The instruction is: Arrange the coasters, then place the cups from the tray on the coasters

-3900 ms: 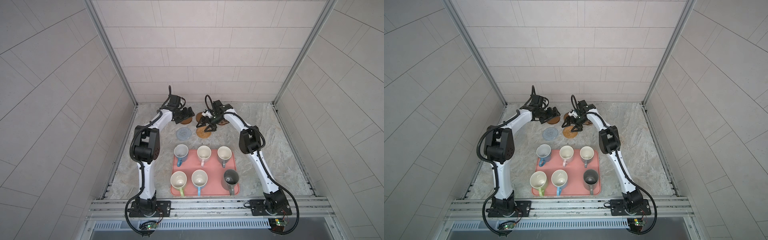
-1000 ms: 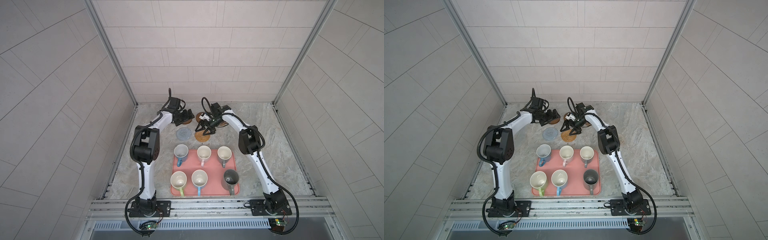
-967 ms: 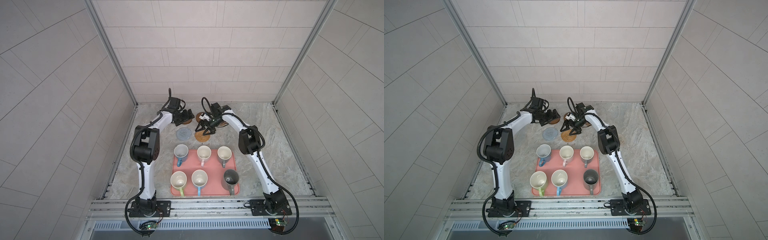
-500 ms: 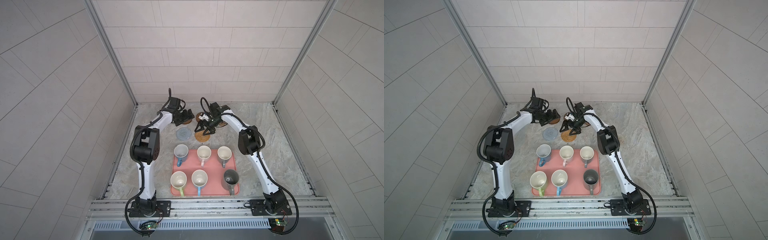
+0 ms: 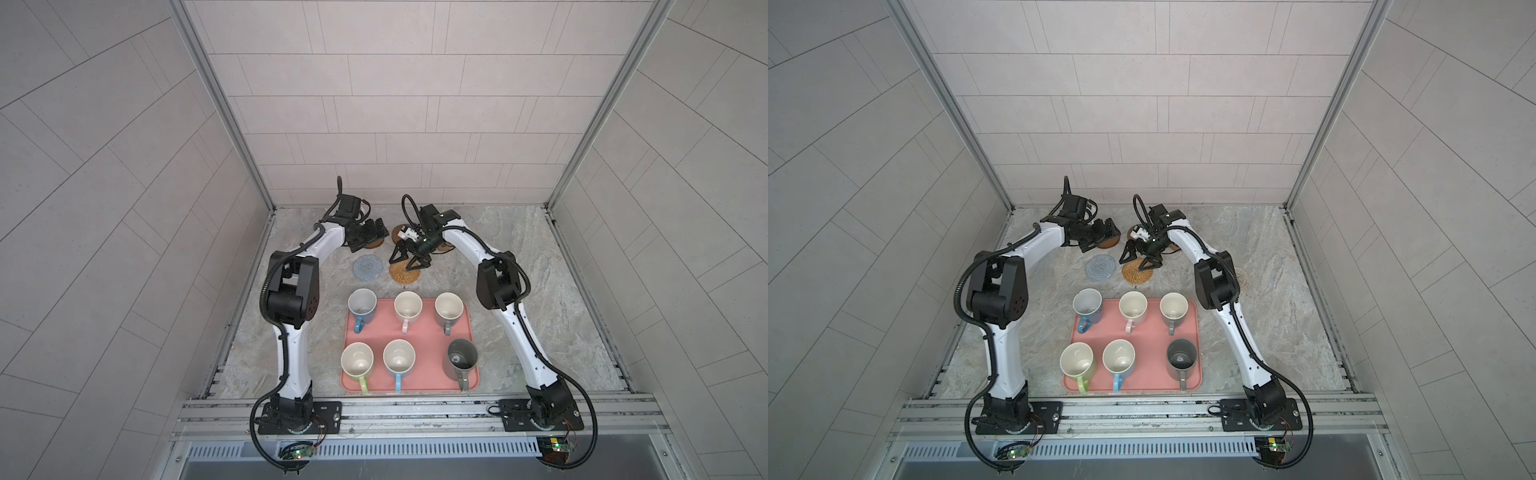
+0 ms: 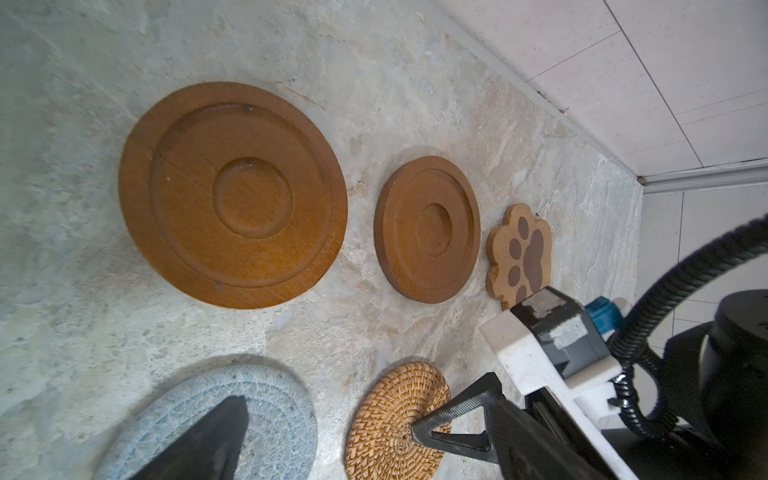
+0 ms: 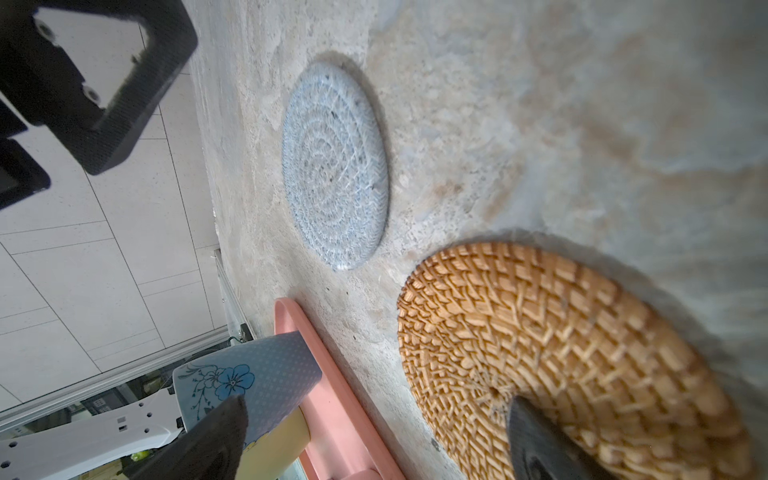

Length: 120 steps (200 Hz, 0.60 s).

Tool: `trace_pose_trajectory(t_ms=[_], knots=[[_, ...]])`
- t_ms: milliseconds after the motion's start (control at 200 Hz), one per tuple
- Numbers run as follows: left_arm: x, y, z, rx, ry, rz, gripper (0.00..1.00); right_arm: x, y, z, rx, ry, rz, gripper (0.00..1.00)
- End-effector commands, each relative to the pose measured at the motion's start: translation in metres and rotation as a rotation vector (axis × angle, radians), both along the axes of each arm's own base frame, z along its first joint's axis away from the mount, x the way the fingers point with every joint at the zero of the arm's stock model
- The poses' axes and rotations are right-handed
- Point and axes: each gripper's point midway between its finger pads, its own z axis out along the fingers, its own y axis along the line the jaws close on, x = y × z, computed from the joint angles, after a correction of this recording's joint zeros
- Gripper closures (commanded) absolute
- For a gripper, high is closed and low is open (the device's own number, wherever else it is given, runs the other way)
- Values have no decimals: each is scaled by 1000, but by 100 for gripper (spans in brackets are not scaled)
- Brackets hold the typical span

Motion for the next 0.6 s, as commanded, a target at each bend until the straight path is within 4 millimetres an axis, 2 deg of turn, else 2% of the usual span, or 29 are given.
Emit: trace_pose_trajectory(t_ms=[0,100,335,475,595], knots=[[2,2,22,-10,-45,6,0,10,-29,-21,-160,-46,-32,0],[2,2,22,-10,-44,7,0,9,-29,-15,-149,-58,-21,0],[1,1,22,-14,-46,6,0,7,-28,-16,-144,-52,-14,1],[2,1,21,-14,-46,5,0,4,-19,-12,-92,-47,7,0],[2,1,21,-15,-45,5,0,-7,-9,-9,-40,-23,49,0]])
